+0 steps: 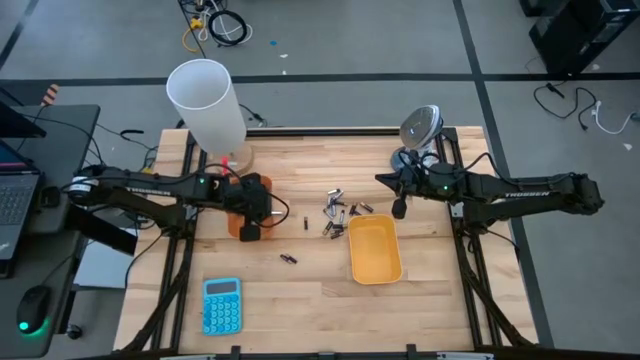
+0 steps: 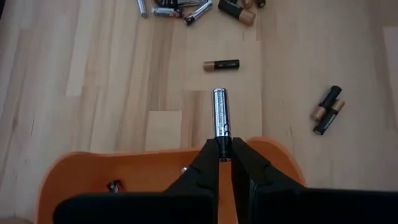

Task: Sort batteries
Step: Put the silver battery into the orange bin

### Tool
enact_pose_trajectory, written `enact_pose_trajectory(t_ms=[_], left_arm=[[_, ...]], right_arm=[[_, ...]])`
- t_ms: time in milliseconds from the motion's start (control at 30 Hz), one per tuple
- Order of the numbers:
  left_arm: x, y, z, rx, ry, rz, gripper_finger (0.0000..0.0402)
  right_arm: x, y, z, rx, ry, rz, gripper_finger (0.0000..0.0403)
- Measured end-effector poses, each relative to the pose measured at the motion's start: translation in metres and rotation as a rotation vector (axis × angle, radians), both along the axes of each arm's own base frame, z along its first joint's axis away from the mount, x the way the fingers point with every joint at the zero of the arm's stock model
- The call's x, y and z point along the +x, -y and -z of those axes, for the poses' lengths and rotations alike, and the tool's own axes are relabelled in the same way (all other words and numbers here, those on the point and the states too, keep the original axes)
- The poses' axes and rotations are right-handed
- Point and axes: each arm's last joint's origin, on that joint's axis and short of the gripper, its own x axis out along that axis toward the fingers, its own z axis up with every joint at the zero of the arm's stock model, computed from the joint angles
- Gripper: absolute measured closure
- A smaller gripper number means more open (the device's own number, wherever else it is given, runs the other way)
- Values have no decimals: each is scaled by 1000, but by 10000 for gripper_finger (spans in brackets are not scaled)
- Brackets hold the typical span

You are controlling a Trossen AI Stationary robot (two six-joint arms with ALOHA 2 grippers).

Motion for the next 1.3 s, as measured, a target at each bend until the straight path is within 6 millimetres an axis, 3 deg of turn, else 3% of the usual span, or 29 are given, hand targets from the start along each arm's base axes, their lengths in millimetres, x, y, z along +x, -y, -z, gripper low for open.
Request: enact_pose_trajectory(t_ms=[233,400,567,900,1300], left_arm=[[-6,1,-15,-35,32,-52,386],[-10,1,-42,-65,53,-103,386],[-23,0,-58,-85,-43,-226,386],[-45,-4,-37,-91,-289,-672,386],[-22,-3,-5,-125,-385,-719,386]], right_arm=[[0,0,0,6,2,2,400],[0,0,-1,5,9,2,400],[0,0,-1,5,10,2,400],[0,0,-1,5,9,2,400],[0,0,0,4,2,2,400]])
